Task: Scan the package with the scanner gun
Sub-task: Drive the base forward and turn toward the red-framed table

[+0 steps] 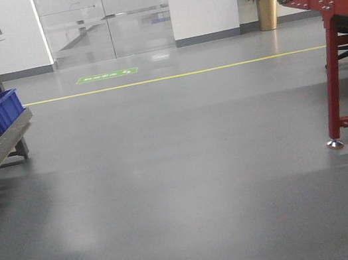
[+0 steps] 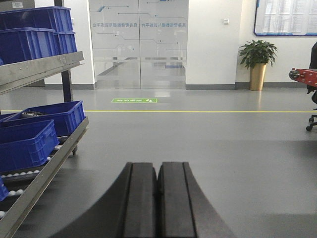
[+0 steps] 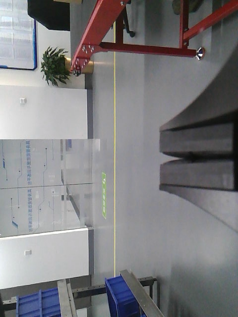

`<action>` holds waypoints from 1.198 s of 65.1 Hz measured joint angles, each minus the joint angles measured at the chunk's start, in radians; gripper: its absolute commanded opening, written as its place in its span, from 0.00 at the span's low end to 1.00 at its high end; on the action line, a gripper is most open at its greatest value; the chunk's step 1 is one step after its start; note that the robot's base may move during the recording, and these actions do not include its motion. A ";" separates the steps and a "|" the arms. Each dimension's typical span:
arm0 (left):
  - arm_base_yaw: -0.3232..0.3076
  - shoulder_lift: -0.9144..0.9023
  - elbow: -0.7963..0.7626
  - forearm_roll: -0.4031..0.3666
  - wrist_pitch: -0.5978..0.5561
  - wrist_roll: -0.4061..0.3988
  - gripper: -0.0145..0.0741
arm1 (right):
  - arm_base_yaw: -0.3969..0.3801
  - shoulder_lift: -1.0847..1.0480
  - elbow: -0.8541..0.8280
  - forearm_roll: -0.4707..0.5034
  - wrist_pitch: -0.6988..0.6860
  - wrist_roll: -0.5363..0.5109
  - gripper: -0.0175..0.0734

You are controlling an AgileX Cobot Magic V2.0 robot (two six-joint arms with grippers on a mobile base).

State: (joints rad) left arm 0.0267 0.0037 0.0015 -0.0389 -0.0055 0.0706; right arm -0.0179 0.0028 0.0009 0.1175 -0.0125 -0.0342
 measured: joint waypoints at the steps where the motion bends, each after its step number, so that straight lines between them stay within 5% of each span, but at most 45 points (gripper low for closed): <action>1: 0.000 0.000 0.000 0.000 0.000 0.000 0.04 | 0.000 0.000 0.000 0.000 0.000 0.000 0.01; 78: 0.000 0.000 0.000 0.000 0.000 0.000 0.04 | 0.000 0.000 0.000 0.000 0.000 0.000 0.01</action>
State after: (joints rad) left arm 0.0267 0.0037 0.0015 -0.0389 -0.0055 0.0706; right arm -0.0179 0.0028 0.0009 0.1175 -0.0125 -0.0342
